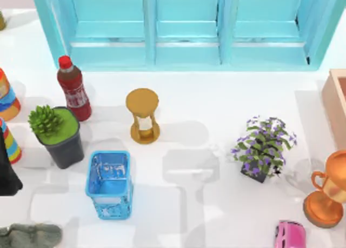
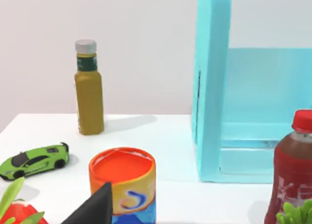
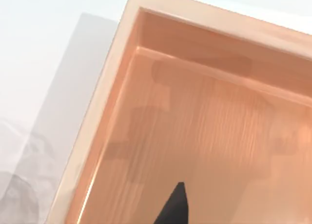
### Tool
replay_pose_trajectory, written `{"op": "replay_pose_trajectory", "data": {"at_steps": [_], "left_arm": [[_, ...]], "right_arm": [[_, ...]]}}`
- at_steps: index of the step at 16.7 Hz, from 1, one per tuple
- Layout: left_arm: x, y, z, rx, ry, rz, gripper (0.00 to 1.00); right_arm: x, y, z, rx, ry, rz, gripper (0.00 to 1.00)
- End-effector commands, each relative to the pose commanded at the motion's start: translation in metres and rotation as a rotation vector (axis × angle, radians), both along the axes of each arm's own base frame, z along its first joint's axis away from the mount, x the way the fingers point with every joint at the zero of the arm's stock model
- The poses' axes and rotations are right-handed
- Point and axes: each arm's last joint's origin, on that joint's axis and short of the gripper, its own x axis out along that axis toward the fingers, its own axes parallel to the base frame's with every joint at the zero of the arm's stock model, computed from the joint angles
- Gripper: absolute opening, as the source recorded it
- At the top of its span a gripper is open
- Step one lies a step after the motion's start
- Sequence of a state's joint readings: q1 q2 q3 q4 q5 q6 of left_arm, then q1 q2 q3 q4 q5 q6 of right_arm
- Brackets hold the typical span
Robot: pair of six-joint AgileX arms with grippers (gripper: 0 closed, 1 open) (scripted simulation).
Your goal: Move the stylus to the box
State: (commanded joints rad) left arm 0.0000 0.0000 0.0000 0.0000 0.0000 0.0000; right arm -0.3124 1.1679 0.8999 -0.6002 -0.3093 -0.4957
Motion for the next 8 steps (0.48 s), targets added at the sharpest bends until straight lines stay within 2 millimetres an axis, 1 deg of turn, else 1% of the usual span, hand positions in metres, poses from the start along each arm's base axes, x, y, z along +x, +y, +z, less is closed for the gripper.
{"op": "replay_pose_trajectory", "data": {"at_steps": [2, 3, 8], "left_arm": [[0.0, 0.0, 0.0, 0.0, 0.0, 0.0, 1.0], [0.0, 0.0, 0.0, 0.0, 0.0, 0.0, 1.0], [0.0, 0.0, 0.0, 0.0, 0.0, 0.0, 1.0]], "right_arm": [[0.0, 0.0, 0.0, 0.0, 0.0, 0.0, 0.98], [0.0, 0.0, 0.0, 0.0, 0.0, 0.0, 1.0], [0.0, 0.0, 0.0, 0.0, 0.0, 0.0, 1.0]]}}
